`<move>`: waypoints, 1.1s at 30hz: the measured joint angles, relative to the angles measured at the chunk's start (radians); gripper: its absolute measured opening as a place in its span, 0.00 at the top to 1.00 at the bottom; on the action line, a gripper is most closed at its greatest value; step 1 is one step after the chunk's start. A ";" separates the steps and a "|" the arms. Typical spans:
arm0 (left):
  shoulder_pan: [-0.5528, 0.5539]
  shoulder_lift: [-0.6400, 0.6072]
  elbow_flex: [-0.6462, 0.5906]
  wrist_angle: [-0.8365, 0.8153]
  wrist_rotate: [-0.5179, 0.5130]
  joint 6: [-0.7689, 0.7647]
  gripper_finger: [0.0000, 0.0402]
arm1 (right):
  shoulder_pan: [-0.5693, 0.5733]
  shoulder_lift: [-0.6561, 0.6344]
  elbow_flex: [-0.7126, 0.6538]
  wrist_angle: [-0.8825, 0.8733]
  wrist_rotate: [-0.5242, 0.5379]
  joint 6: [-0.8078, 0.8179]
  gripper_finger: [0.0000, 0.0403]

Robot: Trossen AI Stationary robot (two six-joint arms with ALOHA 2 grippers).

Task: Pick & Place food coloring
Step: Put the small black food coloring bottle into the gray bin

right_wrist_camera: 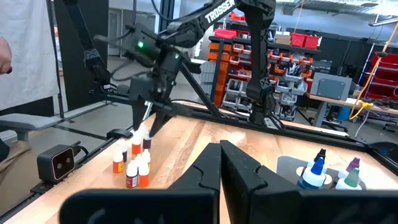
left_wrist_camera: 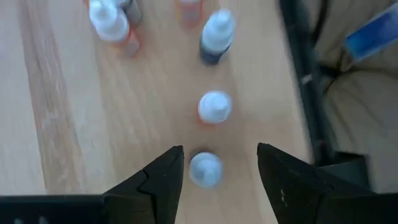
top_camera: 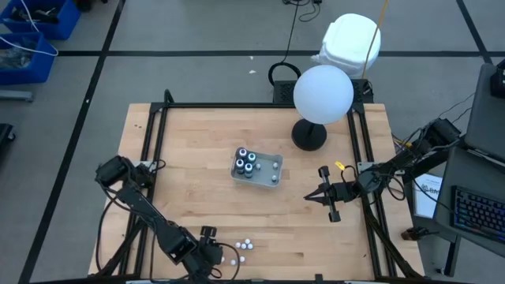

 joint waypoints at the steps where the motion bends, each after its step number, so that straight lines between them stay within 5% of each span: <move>1: -0.001 0.007 -0.002 -0.004 0.003 0.003 0.48 | 0.000 0.000 0.000 0.000 0.000 0.000 1.00; 19: 0.020 0.014 -0.001 -0.004 0.045 -0.005 0.49 | 0.000 0.000 0.000 0.000 0.000 -0.001 1.00; 33: 0.020 0.013 -0.001 -0.038 0.037 0.000 0.74 | 0.000 0.000 0.000 0.000 0.000 -0.003 1.00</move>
